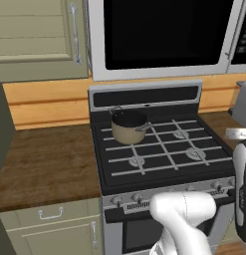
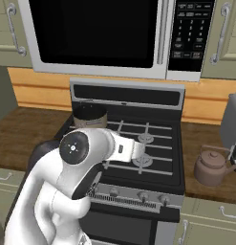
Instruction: Pick the kettle from the counter and place it on a stove burner. Then turn the burner on.
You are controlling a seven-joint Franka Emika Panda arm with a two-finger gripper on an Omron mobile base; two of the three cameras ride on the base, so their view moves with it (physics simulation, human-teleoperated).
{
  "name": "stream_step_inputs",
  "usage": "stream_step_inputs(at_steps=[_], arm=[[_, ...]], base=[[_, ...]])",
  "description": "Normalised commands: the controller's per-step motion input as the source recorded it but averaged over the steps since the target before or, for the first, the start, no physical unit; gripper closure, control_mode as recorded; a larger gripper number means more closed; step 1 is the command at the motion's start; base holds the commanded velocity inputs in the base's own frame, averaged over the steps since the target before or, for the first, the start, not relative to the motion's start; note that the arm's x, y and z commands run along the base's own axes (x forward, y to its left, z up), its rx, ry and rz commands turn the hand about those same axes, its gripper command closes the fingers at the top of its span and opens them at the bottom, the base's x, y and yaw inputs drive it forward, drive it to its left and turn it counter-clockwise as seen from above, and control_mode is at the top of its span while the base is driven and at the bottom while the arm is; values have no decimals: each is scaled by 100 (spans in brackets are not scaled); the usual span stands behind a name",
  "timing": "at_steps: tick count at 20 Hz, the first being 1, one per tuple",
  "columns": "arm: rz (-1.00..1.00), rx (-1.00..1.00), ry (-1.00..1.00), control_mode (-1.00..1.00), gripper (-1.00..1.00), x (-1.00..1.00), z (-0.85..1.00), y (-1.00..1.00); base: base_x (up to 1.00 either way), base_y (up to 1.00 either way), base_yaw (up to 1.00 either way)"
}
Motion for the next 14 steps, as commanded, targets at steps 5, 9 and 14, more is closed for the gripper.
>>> stream_step_inputs(at_steps=[5, 9, 14], arm=[[-31, 14, 10, -100, -100, -10, 1, -100], [-26, 24, 29, -100, -100, 8, 0, -100], [-3, 33, 34, -100, -100, 61, -29, -100]], base=[[0, 0, 0], [0, 0, 0], [0, 0, 0]])
